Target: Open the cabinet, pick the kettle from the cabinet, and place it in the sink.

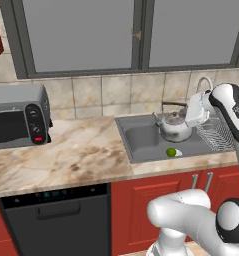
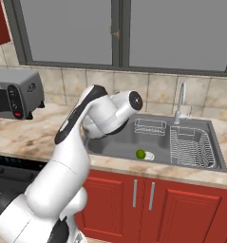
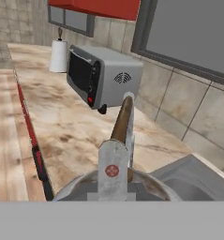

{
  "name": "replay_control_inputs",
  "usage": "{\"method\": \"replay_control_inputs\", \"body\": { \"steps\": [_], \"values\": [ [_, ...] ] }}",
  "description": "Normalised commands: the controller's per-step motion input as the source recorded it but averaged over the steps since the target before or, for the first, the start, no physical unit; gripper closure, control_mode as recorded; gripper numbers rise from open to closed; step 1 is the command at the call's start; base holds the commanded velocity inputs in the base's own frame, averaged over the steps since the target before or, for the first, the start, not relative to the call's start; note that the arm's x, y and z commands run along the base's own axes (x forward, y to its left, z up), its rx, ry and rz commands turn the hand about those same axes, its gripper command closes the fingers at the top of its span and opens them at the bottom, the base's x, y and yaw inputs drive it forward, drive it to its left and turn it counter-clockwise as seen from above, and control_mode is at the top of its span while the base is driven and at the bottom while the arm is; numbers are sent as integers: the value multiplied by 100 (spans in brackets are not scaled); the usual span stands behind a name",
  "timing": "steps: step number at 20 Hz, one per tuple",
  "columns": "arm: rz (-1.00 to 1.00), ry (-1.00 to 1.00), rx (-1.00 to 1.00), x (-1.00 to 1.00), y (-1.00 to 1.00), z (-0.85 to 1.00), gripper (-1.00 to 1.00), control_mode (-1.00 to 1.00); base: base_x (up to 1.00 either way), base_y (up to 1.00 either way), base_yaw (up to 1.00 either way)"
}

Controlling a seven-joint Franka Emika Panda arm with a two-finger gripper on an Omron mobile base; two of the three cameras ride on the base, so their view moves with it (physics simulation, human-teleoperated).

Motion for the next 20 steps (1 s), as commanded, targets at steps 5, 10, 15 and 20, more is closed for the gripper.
{"method": "replay_control_inputs", "body": {
  "steps": [5,10,15,20],
  "values": [
    [4,7,0,43,-1,-20,100,-100,0,0,0],
    [4,11,0,38,-2,-26,100,-100,0,0,0],
    [10,4,0,32,-12,-28,100,-100,0,0,0],
    [12,0,0,20,-7,-32,100,-100,0,0,0]
  ]
}}
